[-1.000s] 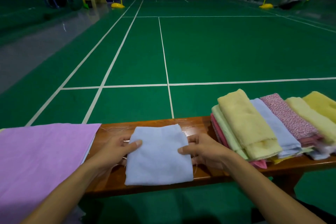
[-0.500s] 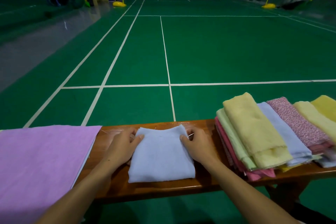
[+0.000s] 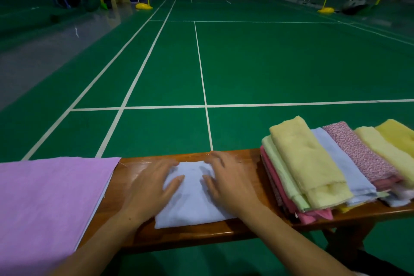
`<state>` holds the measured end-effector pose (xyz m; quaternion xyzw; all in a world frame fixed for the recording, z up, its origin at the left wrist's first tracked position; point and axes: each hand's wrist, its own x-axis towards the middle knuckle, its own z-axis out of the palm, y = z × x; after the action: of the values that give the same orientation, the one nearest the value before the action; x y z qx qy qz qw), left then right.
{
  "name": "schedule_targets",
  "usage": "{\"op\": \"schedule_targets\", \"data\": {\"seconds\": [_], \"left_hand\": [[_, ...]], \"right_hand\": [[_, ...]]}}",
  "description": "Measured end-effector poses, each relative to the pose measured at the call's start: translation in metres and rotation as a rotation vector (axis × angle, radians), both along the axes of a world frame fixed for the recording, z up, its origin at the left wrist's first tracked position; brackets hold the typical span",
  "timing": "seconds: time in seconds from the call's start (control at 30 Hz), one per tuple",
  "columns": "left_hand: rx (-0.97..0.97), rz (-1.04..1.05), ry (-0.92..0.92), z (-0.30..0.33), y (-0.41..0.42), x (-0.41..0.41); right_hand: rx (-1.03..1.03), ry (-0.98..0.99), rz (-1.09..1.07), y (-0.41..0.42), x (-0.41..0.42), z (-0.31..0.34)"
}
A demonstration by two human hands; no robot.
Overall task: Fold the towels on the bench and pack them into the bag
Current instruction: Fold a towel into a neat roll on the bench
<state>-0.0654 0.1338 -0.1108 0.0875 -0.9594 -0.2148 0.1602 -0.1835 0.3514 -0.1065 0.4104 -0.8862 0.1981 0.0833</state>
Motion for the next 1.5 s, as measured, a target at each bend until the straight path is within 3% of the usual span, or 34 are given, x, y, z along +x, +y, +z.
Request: {"op": "schedule_targets", "data": {"seconds": [0.13, 0.2, 0.4, 0.53, 0.63, 0.77, 1.03, 1.13, 1.3, 1.5], "left_hand": [[-0.261, -0.135, -0.309, -0.021, 0.008, 0.007], [-0.294, -0.136, -0.351, -0.023, 0.001, 0.012], [-0.199, -0.147, -0.263, -0.018, -0.014, 0.022], [-0.092, -0.237, -0.064, -0.008, -0.015, 0.033], [-0.061, -0.275, -0.071, -0.004, -0.011, 0.046], [-0.107, -0.290, -0.154, -0.002, -0.007, 0.055], [-0.404, -0.296, -0.139, 0.000, 0.002, 0.048], [-0.239, -0.211, -0.075, 0.001, -0.005, 0.044], [0.258, -0.096, -0.021, 0.005, -0.014, 0.038], [0.462, 0.024, -0.003, 0.003, -0.006, 0.033]], "right_hand": [[0.284, -0.198, 0.120, 0.006, 0.004, -0.019], [0.297, -0.222, 0.101, 0.014, -0.003, -0.021], [0.254, -0.209, 0.043, 0.039, -0.018, -0.017], [-0.038, -0.161, 0.129, 0.054, -0.014, -0.012], [-0.107, -0.288, 0.198, 0.061, 0.004, -0.010], [0.051, -0.370, 0.260, 0.069, 0.014, -0.007], [0.314, -0.075, 0.278, 0.059, 0.016, 0.004], [0.251, -0.088, 0.231, 0.054, 0.013, 0.003], [-0.136, -0.455, 0.042, 0.049, 0.005, 0.004], [-0.299, -0.600, -0.115, 0.042, 0.001, 0.003]]}}
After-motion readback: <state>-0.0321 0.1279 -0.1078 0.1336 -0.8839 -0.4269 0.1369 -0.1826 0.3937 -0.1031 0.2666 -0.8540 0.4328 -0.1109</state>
